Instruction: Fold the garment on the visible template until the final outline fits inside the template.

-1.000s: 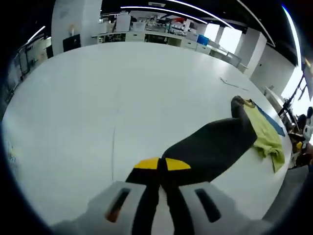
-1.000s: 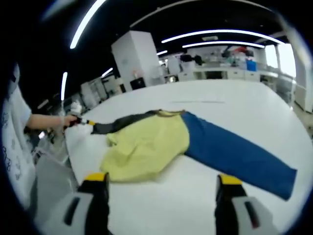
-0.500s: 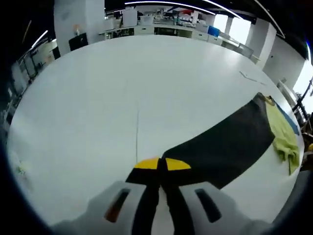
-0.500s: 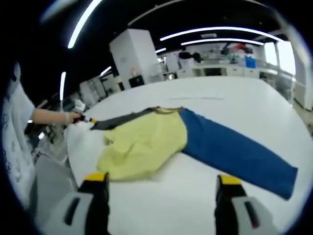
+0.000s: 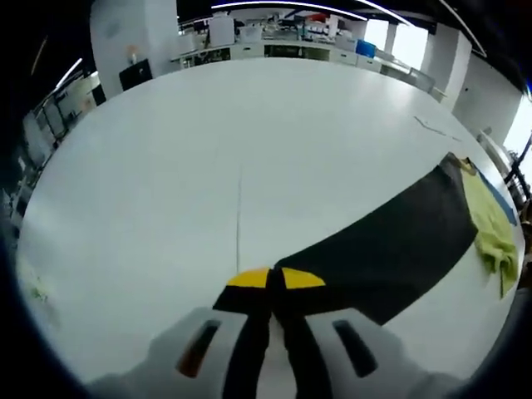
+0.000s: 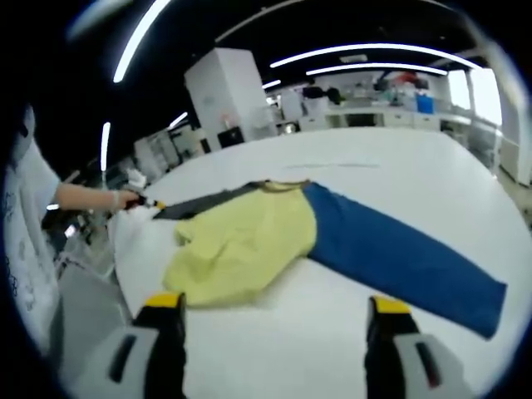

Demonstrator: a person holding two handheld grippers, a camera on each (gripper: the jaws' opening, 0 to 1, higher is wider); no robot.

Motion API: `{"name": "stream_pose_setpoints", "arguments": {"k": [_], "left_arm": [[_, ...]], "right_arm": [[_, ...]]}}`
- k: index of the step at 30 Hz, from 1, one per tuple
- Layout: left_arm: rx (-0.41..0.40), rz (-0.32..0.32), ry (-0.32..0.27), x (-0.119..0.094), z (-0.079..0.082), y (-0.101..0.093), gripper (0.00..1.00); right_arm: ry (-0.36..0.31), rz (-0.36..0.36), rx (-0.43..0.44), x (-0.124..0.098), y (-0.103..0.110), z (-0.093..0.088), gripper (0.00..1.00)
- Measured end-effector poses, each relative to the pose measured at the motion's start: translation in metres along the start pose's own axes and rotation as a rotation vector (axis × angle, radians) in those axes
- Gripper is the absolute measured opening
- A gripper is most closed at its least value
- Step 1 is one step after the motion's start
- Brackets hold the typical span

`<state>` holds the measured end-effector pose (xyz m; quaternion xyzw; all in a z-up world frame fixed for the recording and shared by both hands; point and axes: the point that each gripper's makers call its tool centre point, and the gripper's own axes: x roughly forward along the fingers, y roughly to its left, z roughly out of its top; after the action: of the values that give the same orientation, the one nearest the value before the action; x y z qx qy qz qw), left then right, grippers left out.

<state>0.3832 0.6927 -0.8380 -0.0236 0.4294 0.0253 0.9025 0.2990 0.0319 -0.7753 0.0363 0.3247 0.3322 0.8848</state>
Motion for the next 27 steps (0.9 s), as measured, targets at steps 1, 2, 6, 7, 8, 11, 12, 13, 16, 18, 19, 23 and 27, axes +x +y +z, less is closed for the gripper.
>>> {"name": "stream_pose_setpoints", "arguments": {"k": [1, 2, 6, 7, 8, 11, 12, 13, 16, 18, 19, 23, 27], "left_arm": [[-0.003, 0.002, -0.005, 0.000, 0.000, 0.000, 0.02], [-0.004, 0.000, -0.010, 0.001, 0.000, 0.001, 0.02], [-0.009, 0.024, -0.028, 0.001, 0.001, 0.007, 0.07], [-0.016, 0.037, -0.036, -0.001, 0.001, 0.008, 0.09], [-0.029, 0.055, -0.045, -0.003, 0.000, 0.009, 0.11], [-0.053, 0.099, -0.084, -0.002, 0.000, 0.018, 0.19], [-0.060, 0.098, -0.078, -0.003, -0.005, 0.016, 0.24], [-0.098, 0.141, -0.136, -0.002, 0.002, 0.024, 0.27], [-0.112, 0.131, -0.120, -0.001, -0.002, 0.030, 0.36], [-0.142, 0.150, -0.132, -0.001, -0.005, 0.031, 0.49], [-0.140, 0.146, -0.130, 0.000, -0.007, 0.034, 0.56], [-0.092, 0.128, -0.133, -0.004, -0.007, 0.031, 0.67], [-0.089, 0.091, -0.186, -0.009, 0.003, 0.026, 0.70]], "right_arm": [[-0.002, 0.001, 0.001, 0.000, 0.000, 0.000, 0.90], [-0.003, 0.002, 0.003, 0.000, 0.001, 0.001, 0.90], [-0.002, 0.004, -0.001, 0.000, 0.003, 0.001, 0.90], [-0.004, 0.005, -0.001, 0.000, 0.004, 0.002, 0.90], [-0.004, 0.004, -0.003, 0.000, 0.004, 0.002, 0.89], [-0.016, 0.001, 0.003, -0.001, 0.004, 0.003, 0.90], [-0.016, 0.001, 0.005, -0.001, 0.005, 0.002, 0.89], [-0.014, 0.001, 0.004, -0.002, 0.006, 0.001, 0.90], [-0.010, 0.000, 0.004, -0.003, 0.006, -0.001, 0.89], [-0.014, -0.001, 0.014, -0.003, 0.006, -0.002, 0.90], [-0.014, -0.003, 0.019, -0.003, 0.007, -0.002, 0.89], [-0.030, -0.002, 0.019, -0.001, 0.008, 0.002, 0.89], [-0.050, 0.007, 0.016, 0.000, 0.013, 0.008, 0.89]]}}
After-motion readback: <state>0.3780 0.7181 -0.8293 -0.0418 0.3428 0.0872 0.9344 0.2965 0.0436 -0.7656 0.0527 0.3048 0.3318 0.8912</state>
